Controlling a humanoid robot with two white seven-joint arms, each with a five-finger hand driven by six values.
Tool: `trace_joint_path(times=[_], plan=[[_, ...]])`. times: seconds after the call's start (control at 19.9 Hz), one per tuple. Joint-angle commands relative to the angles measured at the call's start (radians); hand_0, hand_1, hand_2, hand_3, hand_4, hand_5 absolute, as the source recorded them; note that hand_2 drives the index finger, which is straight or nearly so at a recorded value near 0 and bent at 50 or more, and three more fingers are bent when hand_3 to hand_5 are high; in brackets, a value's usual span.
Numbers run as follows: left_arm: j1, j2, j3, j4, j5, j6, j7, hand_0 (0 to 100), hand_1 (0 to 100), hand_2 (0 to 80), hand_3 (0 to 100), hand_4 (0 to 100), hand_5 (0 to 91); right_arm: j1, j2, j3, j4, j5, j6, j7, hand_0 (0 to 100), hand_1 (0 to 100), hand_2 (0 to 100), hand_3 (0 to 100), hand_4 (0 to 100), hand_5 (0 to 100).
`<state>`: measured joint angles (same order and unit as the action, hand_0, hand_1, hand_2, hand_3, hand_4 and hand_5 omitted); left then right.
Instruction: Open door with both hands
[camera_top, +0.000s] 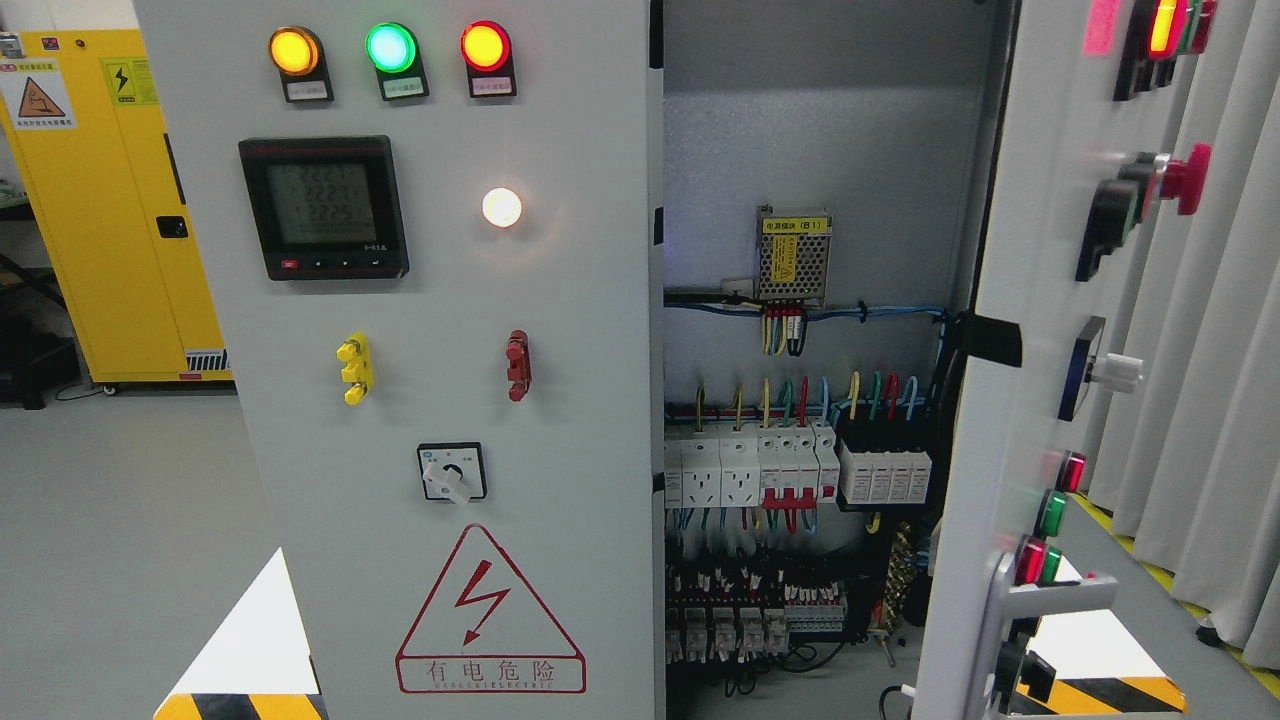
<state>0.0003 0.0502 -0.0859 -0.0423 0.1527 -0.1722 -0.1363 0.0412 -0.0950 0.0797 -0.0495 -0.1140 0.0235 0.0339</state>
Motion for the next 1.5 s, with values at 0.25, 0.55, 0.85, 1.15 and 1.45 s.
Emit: trace_joint_path(times=[0.25,0.55,0.85,1.15,1.45], plan=[[0.234,0.106,0.087,-0.777,0.010,-0.036,-0.014,39,9,0.0,7,0,0.0,0.000,0.000,-0.005,0.000,-0.001,0.000,0.000,21,7,0,0,0,0],[0.395,0.132,0.273,-1.272,0.165,-0.032,-0.395,33,12,3.9,24,9,0.0,0.000,0.000,-0.006,0.000,-0.001,0.000,0.000,21,7,0,0,0,0],[0.409,0.140,0.353,-1.562,0.209,-0.027,-0.635,25,12,14.9,32,21,0.0,0.003,0.000,-0.006,0.000,-0.001,0.000,0.000,21,7,0,0,0,0],[0.394,0.200,0.356,-1.763,0.326,0.056,-0.773,17,13,16.6,32,26,0.0,0.003,0.000,-0.006,0.000,-0.001,0.000,0.000,21,7,0,0,0,0],[0.299,0.364,0.337,-1.840,0.444,0.103,-0.776,9,12,16.7,32,27,0.0,0.003,0.000,-0.006,0.000,-0.001,0.000,0.000,21,7,0,0,0,0]])
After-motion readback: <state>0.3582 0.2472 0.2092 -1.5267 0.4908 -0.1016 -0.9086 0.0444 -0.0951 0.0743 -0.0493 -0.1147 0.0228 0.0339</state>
